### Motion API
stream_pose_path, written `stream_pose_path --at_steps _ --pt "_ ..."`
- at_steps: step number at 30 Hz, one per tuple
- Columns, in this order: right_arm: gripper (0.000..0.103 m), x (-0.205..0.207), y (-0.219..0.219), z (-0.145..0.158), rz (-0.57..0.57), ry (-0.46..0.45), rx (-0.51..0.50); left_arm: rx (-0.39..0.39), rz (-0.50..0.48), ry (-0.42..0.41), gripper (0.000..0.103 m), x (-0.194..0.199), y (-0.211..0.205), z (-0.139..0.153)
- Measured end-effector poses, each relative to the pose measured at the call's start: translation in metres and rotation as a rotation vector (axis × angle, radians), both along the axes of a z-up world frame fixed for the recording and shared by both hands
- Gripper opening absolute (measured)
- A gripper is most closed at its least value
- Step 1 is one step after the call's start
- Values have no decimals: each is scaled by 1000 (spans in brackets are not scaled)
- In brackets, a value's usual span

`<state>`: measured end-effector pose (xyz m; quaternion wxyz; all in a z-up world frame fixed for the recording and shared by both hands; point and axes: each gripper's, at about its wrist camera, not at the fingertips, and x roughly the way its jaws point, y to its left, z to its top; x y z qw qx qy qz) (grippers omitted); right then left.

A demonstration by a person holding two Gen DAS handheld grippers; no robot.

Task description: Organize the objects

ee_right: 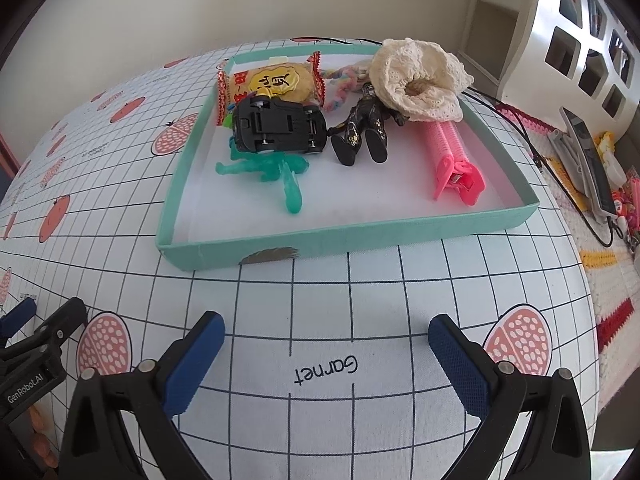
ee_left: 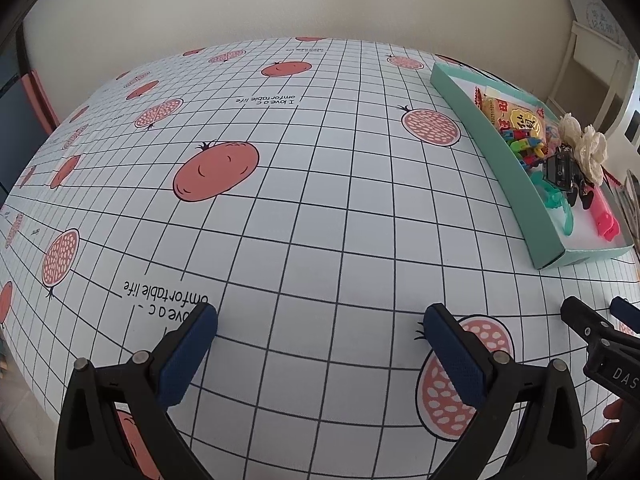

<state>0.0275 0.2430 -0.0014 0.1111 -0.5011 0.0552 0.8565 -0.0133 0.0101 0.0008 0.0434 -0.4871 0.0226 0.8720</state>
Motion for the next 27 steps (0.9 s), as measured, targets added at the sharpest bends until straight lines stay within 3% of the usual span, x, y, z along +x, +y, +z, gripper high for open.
stream_pose_path --at_steps 27 --pt "103 7 2 0 8 65 15 5 11 65 103 6 -3 -2"
